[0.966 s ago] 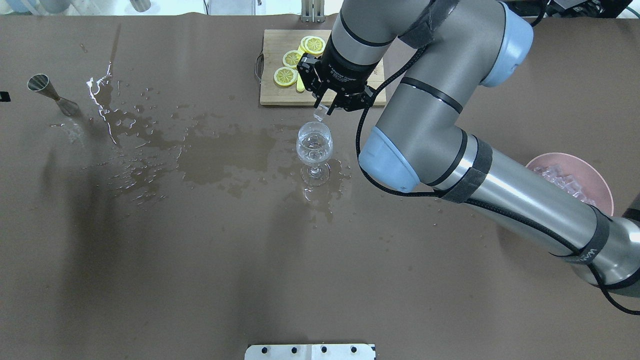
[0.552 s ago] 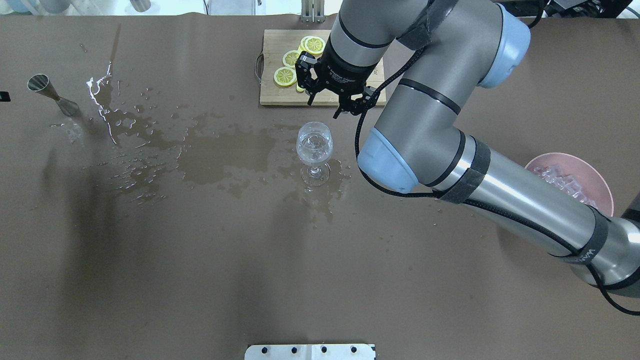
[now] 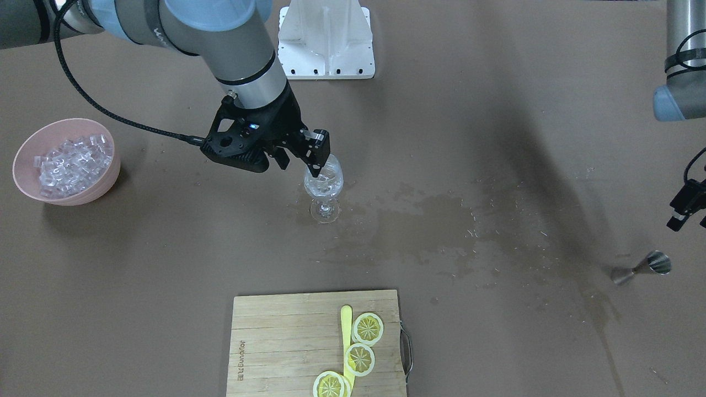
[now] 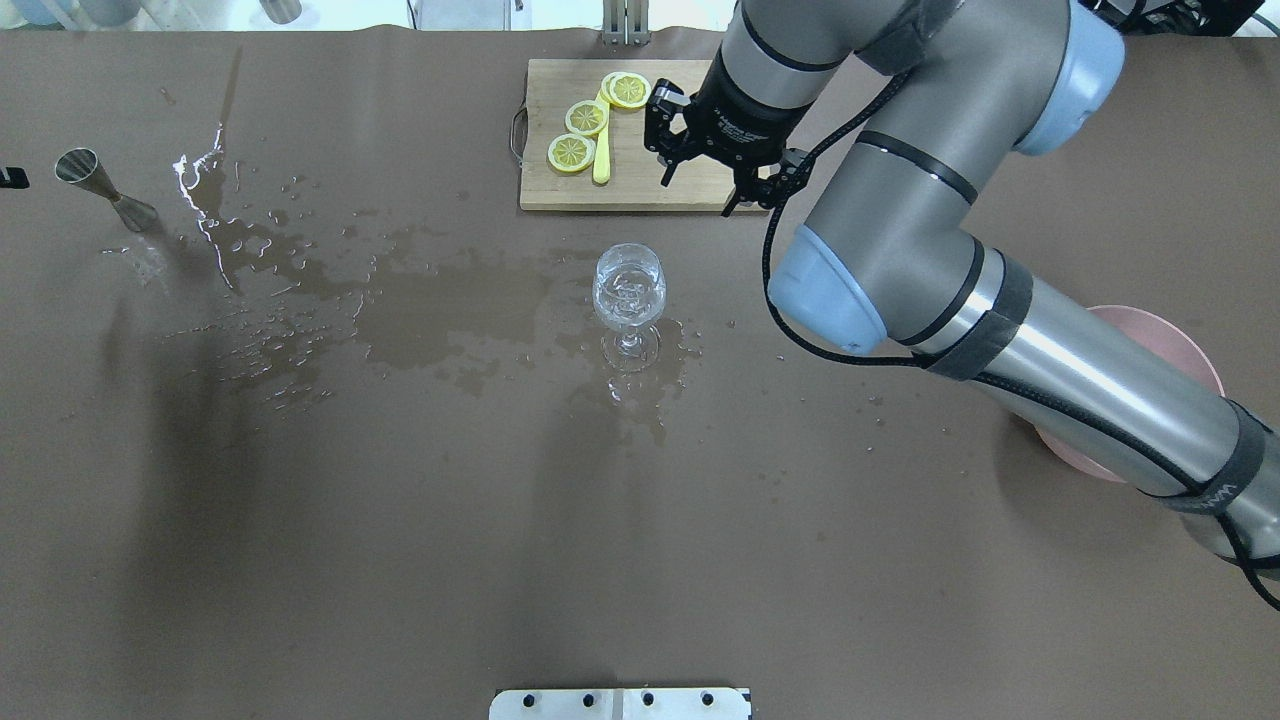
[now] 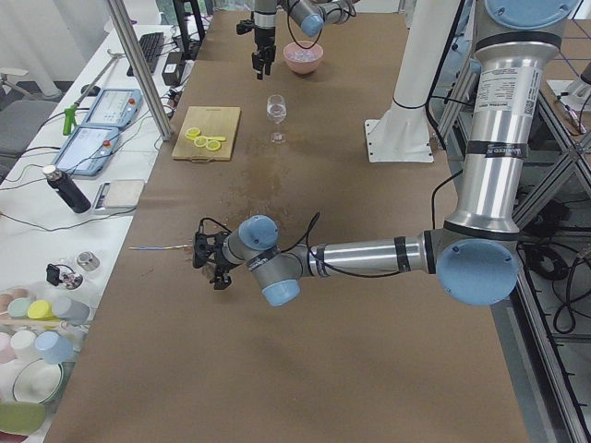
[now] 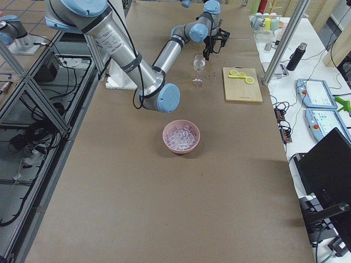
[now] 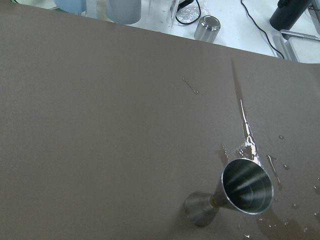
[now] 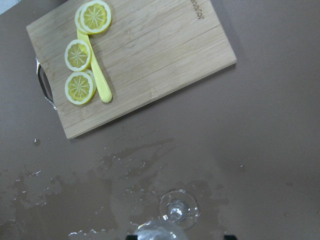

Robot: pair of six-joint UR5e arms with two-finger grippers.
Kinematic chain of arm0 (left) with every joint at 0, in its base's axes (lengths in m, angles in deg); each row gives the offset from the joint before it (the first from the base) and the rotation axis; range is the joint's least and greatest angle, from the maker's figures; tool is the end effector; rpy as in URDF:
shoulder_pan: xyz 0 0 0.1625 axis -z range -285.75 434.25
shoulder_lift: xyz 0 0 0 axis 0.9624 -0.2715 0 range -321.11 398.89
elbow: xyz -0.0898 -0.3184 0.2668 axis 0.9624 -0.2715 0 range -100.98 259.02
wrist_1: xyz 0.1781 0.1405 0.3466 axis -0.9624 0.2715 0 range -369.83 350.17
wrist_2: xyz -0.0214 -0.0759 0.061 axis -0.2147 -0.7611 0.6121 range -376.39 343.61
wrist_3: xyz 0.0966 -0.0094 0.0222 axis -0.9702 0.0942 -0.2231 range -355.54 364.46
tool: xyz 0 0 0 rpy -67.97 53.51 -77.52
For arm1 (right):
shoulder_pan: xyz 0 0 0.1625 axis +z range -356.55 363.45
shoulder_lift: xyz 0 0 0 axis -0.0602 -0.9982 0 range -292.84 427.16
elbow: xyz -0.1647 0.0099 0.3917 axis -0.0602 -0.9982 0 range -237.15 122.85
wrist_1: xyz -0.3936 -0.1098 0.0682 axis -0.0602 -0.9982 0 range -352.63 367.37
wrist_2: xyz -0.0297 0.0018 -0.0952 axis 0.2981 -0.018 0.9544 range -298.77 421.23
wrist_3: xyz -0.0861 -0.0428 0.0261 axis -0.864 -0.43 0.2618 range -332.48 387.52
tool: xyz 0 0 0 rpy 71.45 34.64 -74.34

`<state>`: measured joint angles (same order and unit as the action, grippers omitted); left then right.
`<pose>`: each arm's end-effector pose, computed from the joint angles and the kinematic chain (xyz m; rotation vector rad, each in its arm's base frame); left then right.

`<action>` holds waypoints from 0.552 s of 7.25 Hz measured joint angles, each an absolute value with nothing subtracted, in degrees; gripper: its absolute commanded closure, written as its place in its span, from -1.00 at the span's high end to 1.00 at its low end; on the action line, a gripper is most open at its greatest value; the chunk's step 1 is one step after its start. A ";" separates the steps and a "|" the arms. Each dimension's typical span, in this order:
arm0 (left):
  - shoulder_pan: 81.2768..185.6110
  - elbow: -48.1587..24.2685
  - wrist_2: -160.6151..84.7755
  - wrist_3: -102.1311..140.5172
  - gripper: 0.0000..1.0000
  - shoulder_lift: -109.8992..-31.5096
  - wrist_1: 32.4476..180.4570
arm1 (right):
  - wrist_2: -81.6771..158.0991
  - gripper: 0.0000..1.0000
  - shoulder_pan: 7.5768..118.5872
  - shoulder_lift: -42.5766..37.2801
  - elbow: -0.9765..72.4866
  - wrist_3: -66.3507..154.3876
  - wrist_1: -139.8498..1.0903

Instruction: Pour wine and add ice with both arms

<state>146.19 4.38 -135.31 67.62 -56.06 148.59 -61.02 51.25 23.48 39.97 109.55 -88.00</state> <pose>0.0893 -0.5485 0.6184 0.4548 1.0006 -0.4520 -0.3909 -0.5504 0.1230 -0.0864 -0.9737 0.4035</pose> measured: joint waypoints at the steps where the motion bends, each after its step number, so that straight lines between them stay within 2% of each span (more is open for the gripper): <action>1: 146.26 3.24 -136.59 69.54 0.96 -55.90 148.33 | -62.21 0.31 53.99 20.42 40.90 104.68 -88.00; 2: 146.40 2.52 -139.13 69.41 0.96 -55.82 148.05 | -63.01 0.34 56.98 16.94 42.03 99.07 -87.99; 3: 146.55 1.67 -141.38 67.32 0.96 -55.51 147.24 | -63.32 0.99 60.02 13.48 42.82 93.18 -87.99; 4: 146.62 0.23 -142.51 63.67 0.96 -54.65 145.44 | -63.22 1.00 62.67 10.39 43.08 87.18 -87.98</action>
